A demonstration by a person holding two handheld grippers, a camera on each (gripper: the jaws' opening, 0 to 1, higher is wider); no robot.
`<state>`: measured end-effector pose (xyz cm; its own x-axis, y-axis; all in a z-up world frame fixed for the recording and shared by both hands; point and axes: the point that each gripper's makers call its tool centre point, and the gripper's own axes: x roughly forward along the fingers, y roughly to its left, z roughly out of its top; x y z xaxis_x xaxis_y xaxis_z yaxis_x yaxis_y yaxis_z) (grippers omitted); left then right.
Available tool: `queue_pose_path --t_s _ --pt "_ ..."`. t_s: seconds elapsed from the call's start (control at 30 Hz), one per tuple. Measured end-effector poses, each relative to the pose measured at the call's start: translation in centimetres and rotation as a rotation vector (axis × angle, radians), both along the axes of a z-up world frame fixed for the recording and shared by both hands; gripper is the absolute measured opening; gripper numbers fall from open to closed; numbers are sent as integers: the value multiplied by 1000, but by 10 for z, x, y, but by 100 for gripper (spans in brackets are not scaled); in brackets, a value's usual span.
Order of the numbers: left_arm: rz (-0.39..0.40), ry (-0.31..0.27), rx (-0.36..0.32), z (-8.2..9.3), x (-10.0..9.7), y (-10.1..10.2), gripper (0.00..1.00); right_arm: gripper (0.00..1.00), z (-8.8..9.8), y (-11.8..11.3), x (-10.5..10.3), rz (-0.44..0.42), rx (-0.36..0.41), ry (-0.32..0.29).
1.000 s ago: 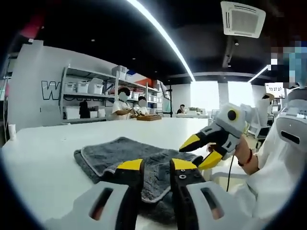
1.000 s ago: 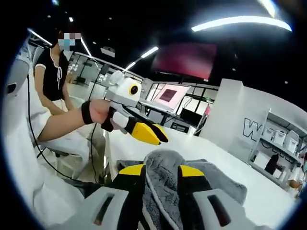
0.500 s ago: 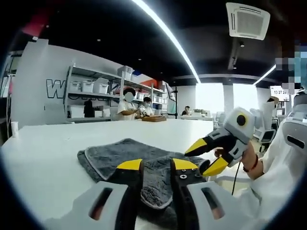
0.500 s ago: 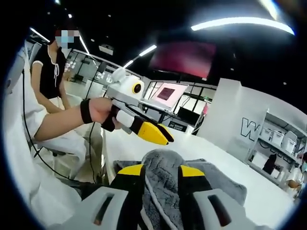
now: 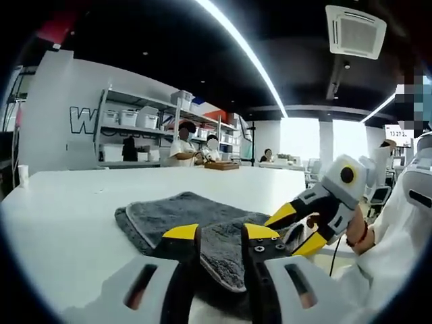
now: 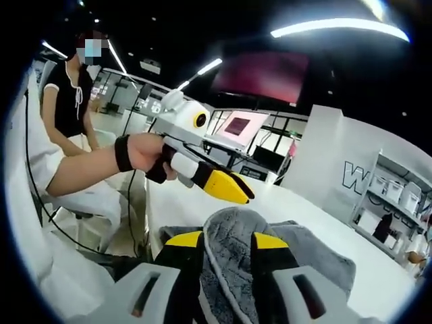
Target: Open the folded towel by lifting each exposed corner and separating the folded layers until the towel lies flat within the target outline without major curled edges
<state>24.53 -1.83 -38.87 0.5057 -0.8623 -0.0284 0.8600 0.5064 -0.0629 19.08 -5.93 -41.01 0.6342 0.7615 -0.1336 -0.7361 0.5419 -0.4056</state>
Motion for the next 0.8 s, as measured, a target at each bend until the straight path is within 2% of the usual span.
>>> queue_pose_path --t_s 0.1,0.37,0.8 --pt "11 -10 4 -1 2 1 24 23 -1 6 -1 18 4 5" --pt "16 8 0 -3 6 4 25 24 -6 14 3 17 -21 7" --pt "23 20 13 -8 11 6 26 25 -12 13 7 5 -29 23"
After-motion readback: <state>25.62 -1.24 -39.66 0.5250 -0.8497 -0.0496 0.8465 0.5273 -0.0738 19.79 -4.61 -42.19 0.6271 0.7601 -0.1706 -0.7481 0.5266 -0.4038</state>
